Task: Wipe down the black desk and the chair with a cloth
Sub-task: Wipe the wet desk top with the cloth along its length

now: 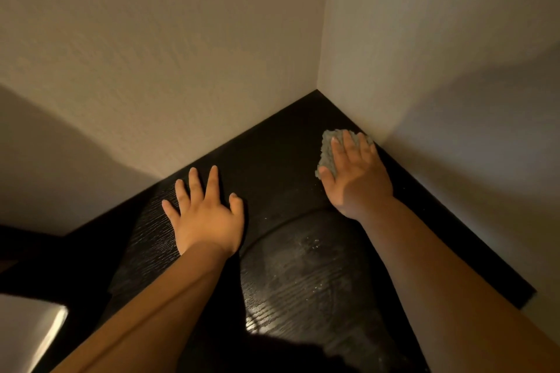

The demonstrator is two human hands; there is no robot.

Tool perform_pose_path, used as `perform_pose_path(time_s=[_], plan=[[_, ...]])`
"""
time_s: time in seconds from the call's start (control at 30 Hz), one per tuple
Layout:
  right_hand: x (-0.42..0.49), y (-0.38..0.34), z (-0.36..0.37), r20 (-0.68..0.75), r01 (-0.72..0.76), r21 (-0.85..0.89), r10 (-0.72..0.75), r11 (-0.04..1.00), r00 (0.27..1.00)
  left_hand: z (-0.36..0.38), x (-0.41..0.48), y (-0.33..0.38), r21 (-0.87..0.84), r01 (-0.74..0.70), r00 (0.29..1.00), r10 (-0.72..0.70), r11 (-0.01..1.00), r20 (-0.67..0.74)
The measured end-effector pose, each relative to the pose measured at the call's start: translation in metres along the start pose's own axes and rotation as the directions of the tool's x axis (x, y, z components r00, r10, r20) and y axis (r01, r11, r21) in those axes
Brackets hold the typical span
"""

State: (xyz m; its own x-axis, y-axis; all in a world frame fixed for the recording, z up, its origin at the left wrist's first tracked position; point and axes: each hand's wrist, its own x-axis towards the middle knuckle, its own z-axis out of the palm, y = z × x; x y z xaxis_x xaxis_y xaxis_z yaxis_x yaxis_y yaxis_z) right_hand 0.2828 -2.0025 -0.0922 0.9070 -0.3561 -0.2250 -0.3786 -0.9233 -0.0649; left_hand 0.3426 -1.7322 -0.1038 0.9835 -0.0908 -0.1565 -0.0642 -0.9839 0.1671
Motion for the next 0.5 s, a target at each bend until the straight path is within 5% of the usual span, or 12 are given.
perform_pose_path(time_s=[0.27, 0.5], plan=[[0.029, -0.005, -0.006, -0.025, 0.071, -0.090, -0.074, 0.993, 0.997, -0.001, -0.001, -0.001, 0.002, 0.002, 1.000, -0.002, 1.000, 0.012], [-0.051, -0.057, 0.008, 0.063, 0.421, 0.017, -0.421, 0.907, 0.905, -0.003, -0.002, 0.000, -0.001, -0.003, 1.000, 0.003, 1.000, 0.023]])
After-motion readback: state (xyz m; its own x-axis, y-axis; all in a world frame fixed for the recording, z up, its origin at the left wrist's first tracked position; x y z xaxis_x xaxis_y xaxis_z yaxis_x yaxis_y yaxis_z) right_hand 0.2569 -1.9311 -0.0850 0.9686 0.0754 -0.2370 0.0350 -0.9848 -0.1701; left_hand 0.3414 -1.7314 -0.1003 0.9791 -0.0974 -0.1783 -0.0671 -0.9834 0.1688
